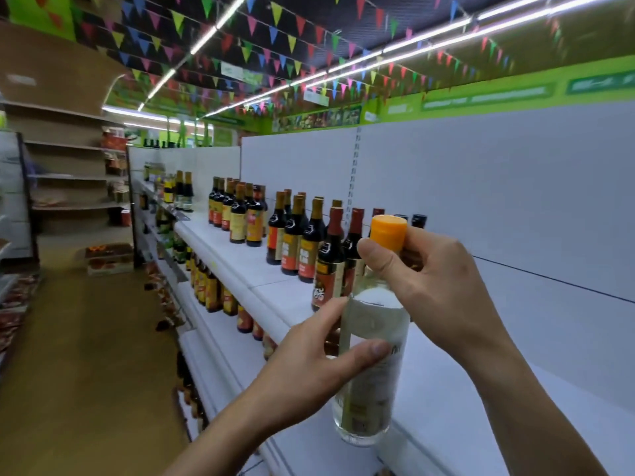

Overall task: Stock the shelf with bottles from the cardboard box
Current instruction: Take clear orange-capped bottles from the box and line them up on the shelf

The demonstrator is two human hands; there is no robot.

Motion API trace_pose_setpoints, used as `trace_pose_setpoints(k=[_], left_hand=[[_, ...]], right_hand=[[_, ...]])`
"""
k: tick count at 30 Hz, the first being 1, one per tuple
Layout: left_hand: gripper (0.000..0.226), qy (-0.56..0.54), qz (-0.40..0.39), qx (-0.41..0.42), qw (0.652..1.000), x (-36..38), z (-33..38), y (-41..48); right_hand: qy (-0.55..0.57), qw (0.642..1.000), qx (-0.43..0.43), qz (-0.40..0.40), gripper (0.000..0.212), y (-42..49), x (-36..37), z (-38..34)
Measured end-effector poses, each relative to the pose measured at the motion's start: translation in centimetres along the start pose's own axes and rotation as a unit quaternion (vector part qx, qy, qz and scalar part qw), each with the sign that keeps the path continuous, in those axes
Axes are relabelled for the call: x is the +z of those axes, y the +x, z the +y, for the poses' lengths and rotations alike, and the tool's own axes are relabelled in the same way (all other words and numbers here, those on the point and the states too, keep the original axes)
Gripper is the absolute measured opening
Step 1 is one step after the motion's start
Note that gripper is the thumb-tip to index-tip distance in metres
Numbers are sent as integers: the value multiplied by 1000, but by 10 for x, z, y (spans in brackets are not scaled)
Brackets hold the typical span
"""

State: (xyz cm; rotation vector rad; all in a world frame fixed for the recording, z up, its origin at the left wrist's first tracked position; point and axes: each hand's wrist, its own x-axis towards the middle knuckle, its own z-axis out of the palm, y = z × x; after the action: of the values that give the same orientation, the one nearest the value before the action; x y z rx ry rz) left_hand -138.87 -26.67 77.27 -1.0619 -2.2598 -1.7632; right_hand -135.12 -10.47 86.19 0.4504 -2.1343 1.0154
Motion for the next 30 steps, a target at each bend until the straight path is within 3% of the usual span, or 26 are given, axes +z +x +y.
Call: trace_pose_setpoints(k=[7, 13, 24, 30], left_hand=[[46, -81, -59, 16, 995, 42, -1, 36], [45, -119, -131, 35, 984, 79, -6, 67], [45, -153, -269, 31, 950, 143, -29, 117], [77, -144, -339, 53, 928, 170, -46, 129]], right_hand=[[-62, 997, 32, 44, 58, -1, -38, 21], [-103, 988, 75, 86, 39, -8, -71, 40], [-215, 947, 196, 139, 50, -29, -110, 79], [-251, 922, 226, 190, 47, -37, -121, 92]])
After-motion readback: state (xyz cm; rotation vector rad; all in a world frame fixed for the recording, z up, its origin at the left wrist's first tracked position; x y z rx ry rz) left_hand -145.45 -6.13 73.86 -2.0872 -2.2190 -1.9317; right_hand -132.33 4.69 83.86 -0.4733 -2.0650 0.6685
